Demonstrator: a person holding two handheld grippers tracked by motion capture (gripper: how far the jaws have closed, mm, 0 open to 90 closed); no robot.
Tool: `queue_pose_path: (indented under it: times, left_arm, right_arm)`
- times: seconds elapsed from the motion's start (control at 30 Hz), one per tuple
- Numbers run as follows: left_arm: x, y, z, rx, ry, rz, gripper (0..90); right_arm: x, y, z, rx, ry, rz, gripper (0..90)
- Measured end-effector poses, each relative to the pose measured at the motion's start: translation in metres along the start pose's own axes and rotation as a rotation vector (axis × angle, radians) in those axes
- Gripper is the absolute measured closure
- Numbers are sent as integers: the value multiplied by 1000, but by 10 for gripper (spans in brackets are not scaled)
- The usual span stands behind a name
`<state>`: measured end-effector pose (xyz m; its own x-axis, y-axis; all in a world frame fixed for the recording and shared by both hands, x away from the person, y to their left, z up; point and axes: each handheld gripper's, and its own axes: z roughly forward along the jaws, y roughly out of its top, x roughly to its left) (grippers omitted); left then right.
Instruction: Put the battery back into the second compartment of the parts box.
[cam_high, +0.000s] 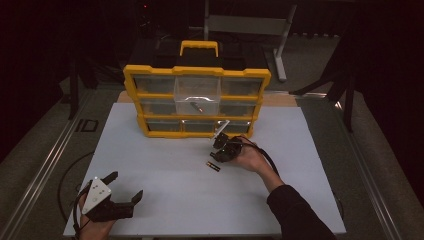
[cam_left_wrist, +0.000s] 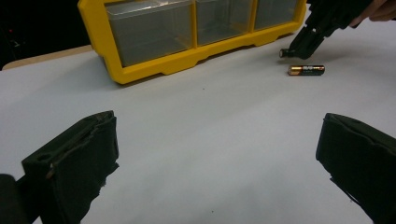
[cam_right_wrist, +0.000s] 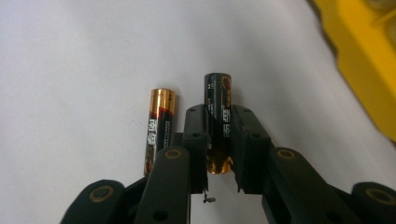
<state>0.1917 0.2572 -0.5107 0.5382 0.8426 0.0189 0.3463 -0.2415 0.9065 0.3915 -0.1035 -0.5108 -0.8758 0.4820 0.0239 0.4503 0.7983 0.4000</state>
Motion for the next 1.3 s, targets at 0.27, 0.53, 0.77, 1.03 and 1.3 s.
queue_pose_path:
  times: [0.27, 0.53, 0.77, 1.03, 1.3]
  left_arm:
    - [0, 0, 1, 1, -1, 0, 1]
    - [0, 0, 0, -1, 3, -2, 1]
    - [0, 0, -1, 0, 6, -2, 1]
    - [0, 0, 0, -2, 5, -4, 1]
    - [0, 0, -1, -2, 6, -4, 1]
  right_arm:
    - [-3, -2, -21, -15, 5, 26, 767]
    - [-13, 0, -62, -79, -4, 12, 766]
    - [-18, 4, -89, -108, -14, 6, 767]
    - [-21, 9, -116, -123, -23, 4, 766]
    - [-27, 18, -147, -153, -37, 0, 766]
